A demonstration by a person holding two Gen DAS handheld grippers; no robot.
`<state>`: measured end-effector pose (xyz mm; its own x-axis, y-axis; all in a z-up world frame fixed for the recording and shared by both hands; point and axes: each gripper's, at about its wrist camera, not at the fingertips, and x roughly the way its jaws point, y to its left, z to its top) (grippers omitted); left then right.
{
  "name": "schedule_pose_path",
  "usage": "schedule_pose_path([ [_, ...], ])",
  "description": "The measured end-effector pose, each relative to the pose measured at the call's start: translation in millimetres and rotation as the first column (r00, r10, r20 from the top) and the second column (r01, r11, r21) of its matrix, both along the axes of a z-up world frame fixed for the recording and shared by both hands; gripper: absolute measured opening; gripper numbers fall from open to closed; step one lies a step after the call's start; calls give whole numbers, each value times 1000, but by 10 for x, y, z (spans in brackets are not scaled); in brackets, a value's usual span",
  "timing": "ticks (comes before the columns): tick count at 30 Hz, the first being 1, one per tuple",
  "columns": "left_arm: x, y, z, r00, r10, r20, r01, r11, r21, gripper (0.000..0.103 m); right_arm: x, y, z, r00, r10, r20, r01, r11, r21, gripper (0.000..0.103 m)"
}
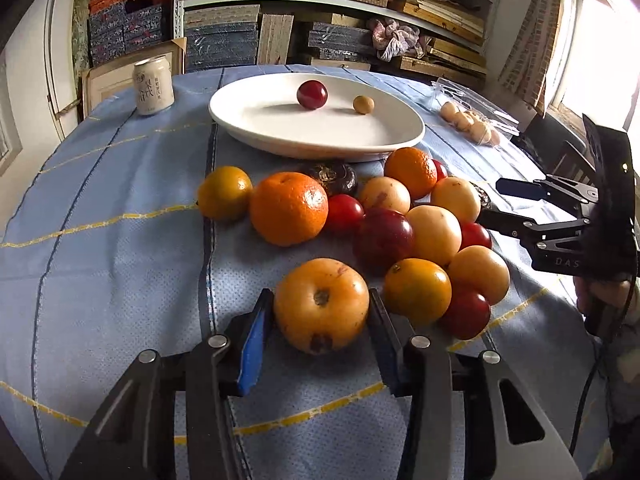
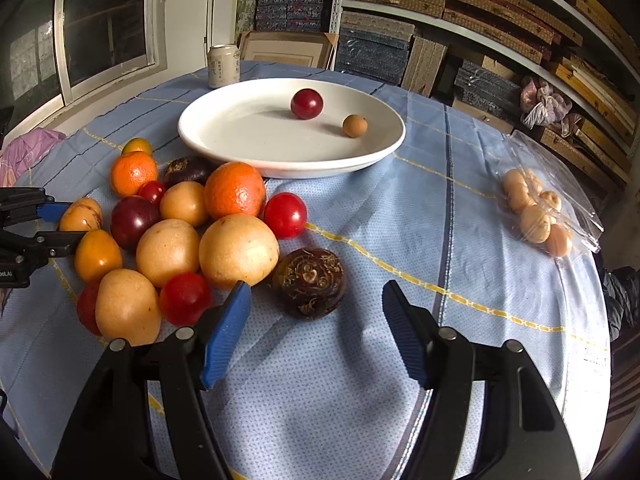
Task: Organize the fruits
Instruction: 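Grasp the dark brown fruit with the right tool while the left tool grasps the orange fruit, then lift both fruits onto the white plate and open both tools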
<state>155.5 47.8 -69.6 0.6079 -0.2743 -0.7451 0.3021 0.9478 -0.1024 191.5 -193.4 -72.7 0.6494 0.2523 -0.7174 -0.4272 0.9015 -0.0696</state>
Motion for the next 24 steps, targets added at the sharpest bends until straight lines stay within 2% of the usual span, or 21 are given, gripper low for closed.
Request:
schedule_pose_path([
  [1, -8, 2, 10, 1000, 3, 8, -3, 1000, 1, 46, 7, -2, -2, 1000, 2, -2, -2, 1000, 2, 64],
  [4, -17, 9, 20, 1000, 6, 15, -6, 1000, 3, 45, 55, -12, -22, 1000, 7, -29, -7, 1000, 19, 48],
  [5, -20, 7, 20, 1000, 6, 16, -6, 1000, 5, 45, 71, -9, -30, 999, 8, -36, -7, 1000, 22, 46],
  [14, 3, 21, 2, 1000, 6, -10, -7, 1000, -9, 45, 289, -34, -86, 995, 10, -97, -5, 999, 51, 45],
  [24, 34, 103, -3, 1000, 15, -26, -17, 998, -54, 44, 257, -26, -84, 997, 2, -77, 1, 999, 42, 43],
])
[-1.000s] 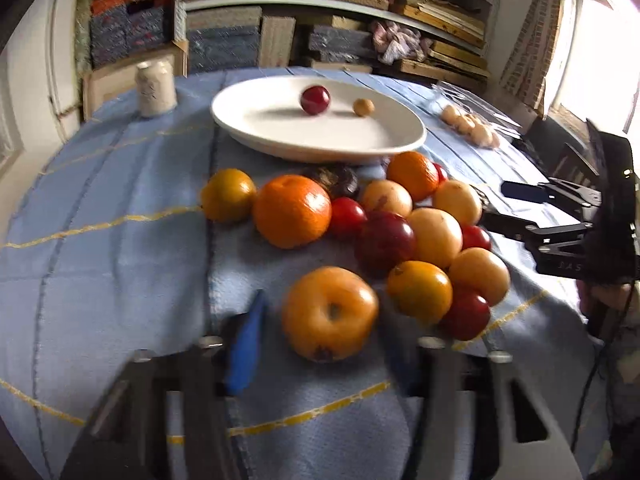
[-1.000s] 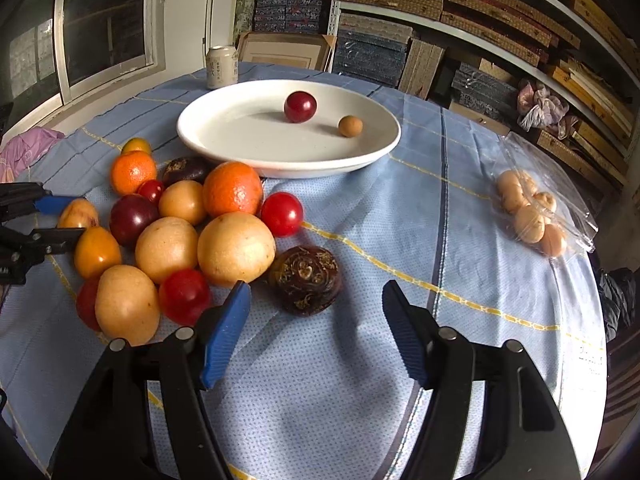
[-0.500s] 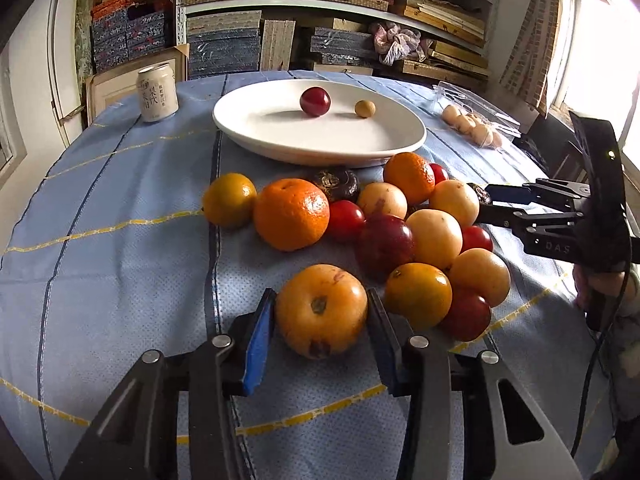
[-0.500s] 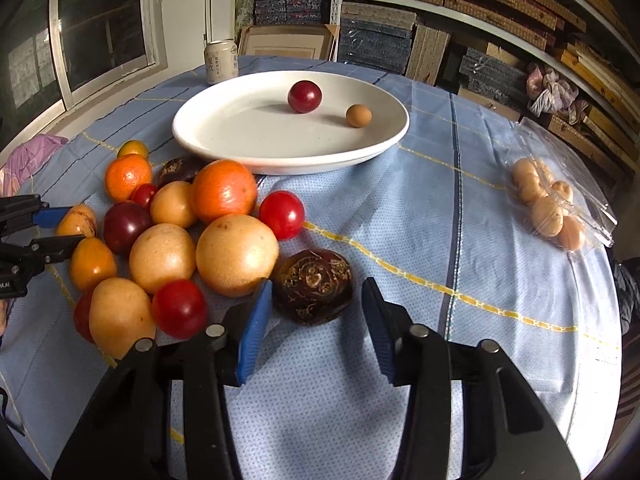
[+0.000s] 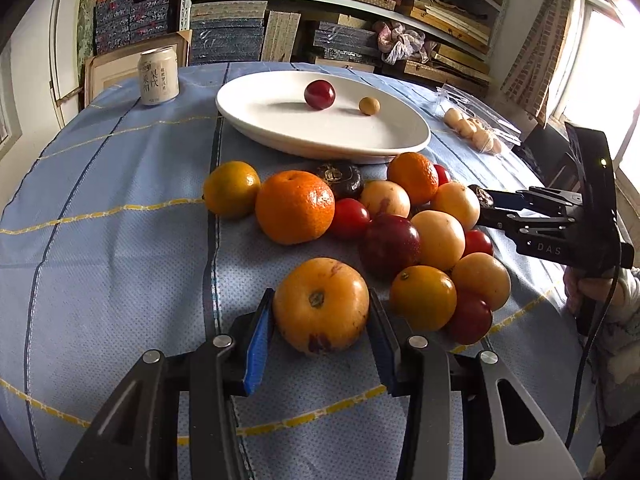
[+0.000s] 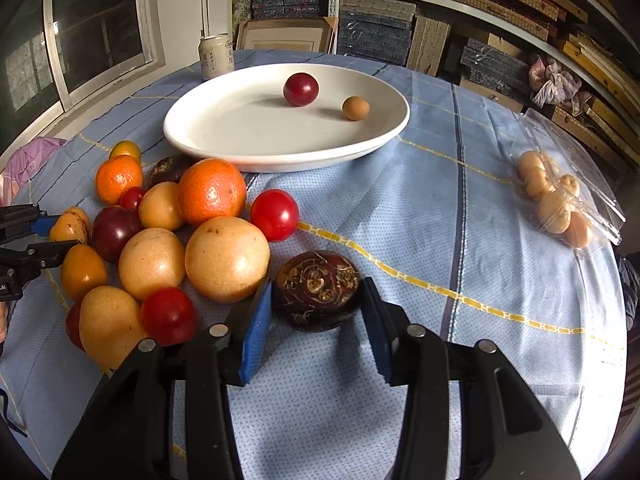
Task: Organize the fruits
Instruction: 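Lift both fruits onto the white plate and open both tools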
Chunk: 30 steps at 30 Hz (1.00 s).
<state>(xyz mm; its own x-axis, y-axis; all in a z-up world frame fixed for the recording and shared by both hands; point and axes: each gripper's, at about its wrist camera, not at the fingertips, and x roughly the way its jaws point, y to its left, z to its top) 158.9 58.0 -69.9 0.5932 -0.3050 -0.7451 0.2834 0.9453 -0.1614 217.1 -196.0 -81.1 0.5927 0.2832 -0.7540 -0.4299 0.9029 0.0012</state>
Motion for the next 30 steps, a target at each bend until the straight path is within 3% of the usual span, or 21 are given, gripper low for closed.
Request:
schedule_pose_path([
  [6, -33, 93, 84, 997, 45, 56, -45, 999, -6, 44, -140, -85, 85, 998, -40, 53, 40, 999, 10, 43],
  [12, 8, 217, 291, 989, 117, 93, -114, 993, -33, 44, -305, -283, 375, 988, -103, 117, 87, 987, 134, 43],
  [14, 140, 234, 448, 990, 120, 77, -117, 992, -47, 44, -337, -304, 513, 985, -110, 132, 88, 982, 165, 43],
  [17, 352, 125, 725, 985, 114, 129, -116, 993, 6, 44, -283, -235, 810, 981, -99, 169, 66, 979, 191, 43],
  [21, 748, -91, 900, 979, 114, 170, -120, 992, 29, 44, 81, -20, 1076, 978, -103, 182, 59, 971, 233, 43],
  [30, 1530, -302, 502, 981, 166, 103, -173, 983, 54, 44, 892, 490, 589, 992, -91, 87, 74, 980, 187, 43],
])
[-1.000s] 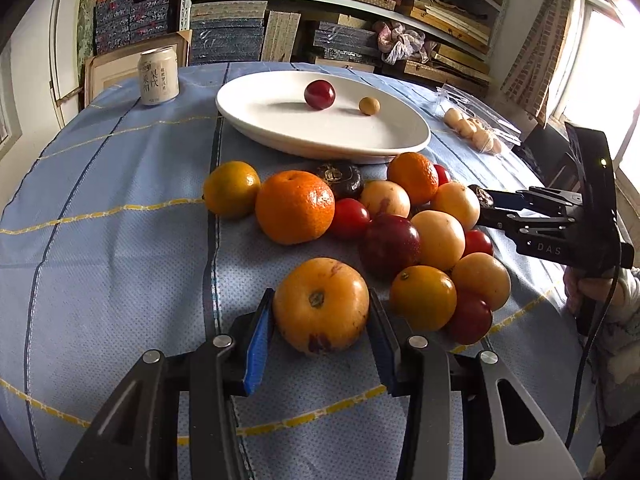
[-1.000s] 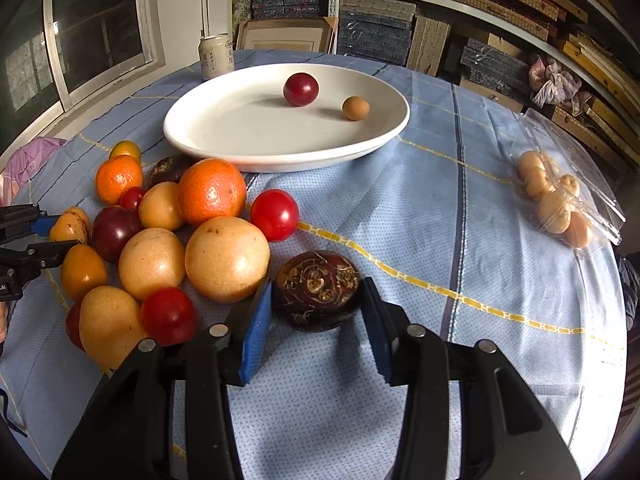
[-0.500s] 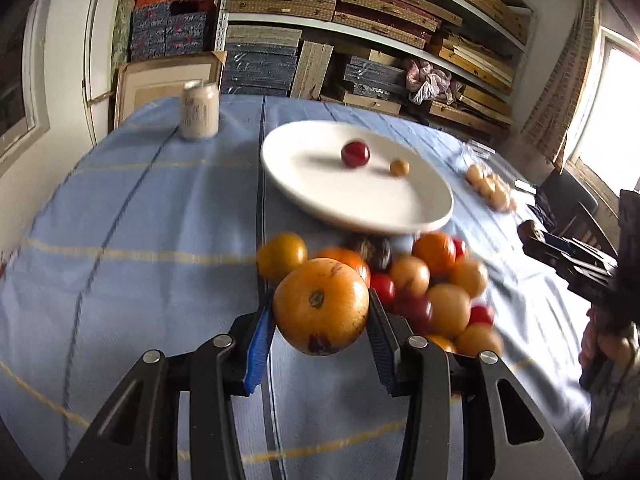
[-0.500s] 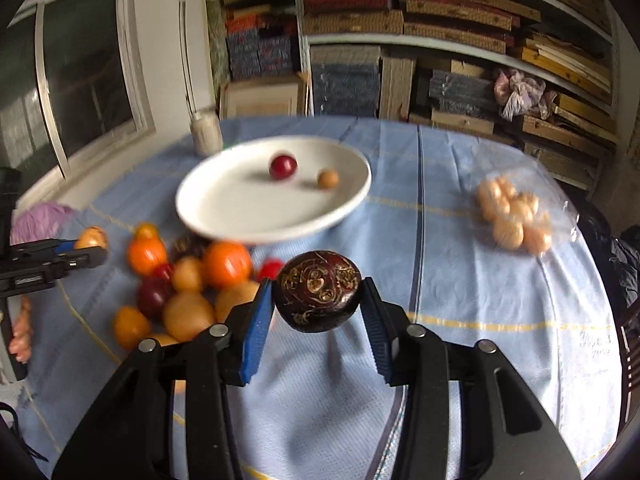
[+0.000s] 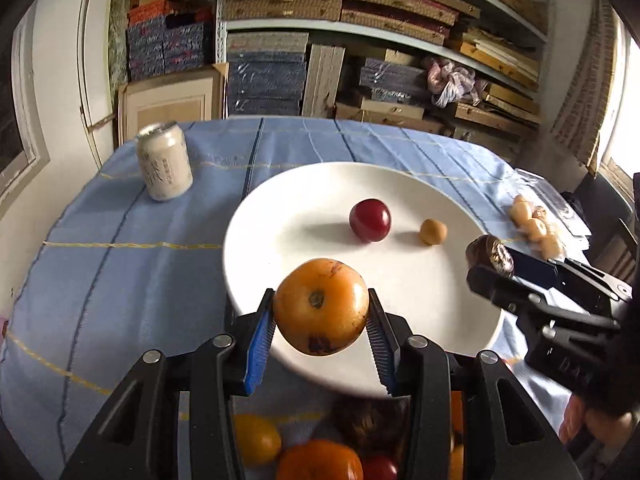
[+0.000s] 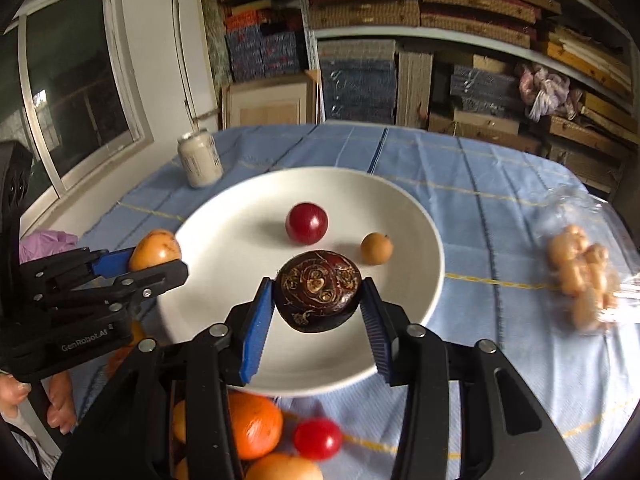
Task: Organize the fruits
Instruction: 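Lift both fruits onto the white plate and open both tools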
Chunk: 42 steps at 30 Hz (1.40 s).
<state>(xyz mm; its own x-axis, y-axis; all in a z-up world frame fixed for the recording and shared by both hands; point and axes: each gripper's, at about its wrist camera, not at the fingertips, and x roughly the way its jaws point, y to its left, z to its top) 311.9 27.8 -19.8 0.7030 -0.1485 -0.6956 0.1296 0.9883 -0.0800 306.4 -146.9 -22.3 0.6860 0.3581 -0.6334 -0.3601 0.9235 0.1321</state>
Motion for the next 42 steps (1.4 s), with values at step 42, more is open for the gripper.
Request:
schedule_pose_path([
  [42, -1194, 334, -199, 993, 41, 108, -56, 990, 133, 68, -1237, -508, -150, 999, 3, 49, -4, 1000, 2, 77],
])
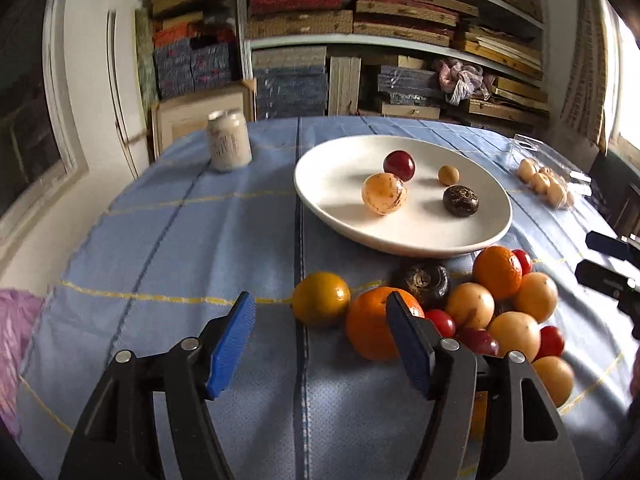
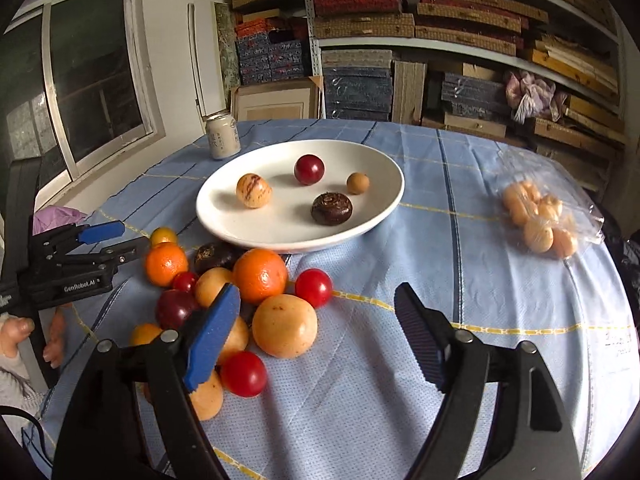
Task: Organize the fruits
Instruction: 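Lift both fruits onto the white plate and open both tools, then grasp the pale yellow fruit with the right tool while the left tool grasps the mandarin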
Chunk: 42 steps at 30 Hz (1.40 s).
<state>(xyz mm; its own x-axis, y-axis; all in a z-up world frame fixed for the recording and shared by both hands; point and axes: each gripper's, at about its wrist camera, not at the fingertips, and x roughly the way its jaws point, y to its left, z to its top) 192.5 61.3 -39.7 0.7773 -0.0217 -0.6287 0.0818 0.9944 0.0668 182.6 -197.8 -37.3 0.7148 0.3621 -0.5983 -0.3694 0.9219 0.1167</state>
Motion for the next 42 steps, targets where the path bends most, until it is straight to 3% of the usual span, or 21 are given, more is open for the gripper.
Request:
schedule_pose_path([
  [6, -58, -224, -87, 994, -111, -12, 112, 992, 62, 71, 53, 8, -2, 1000, 1, -11, -1, 1000, -7, 78],
  [13, 145, -209, -182, 987, -127, -101, 126, 992, -16, 75, 101, 103, -93, 999, 19, -43, -20, 999, -34, 78],
  [17, 194, -143, -190, 988, -108, -111, 101, 993, -66, 74, 110, 146, -138, 998, 31, -55, -33, 998, -45, 78],
  [23, 208, -150, -199, 986, -120, -113, 111, 990, -83, 67, 129, 144, -167, 998, 24, -66, -27, 998, -50, 78],
  [27, 190, -182, -203, 981, -156, -112, 147, 985, -90, 48, 133, 154, -194, 996, 30, -80, -35, 998, -56, 78],
  [36, 135, -121, -206, 985, -134, -111, 129, 990, -52, 48, 96, 180, -252, 995, 62, -74, -72, 986, -148, 78],
  [42, 145, -7, -200, 988, -101, -119, 92, 993, -78, 48, 90, 183, -258, 998, 34, -50, -43, 980, -193, 78],
])
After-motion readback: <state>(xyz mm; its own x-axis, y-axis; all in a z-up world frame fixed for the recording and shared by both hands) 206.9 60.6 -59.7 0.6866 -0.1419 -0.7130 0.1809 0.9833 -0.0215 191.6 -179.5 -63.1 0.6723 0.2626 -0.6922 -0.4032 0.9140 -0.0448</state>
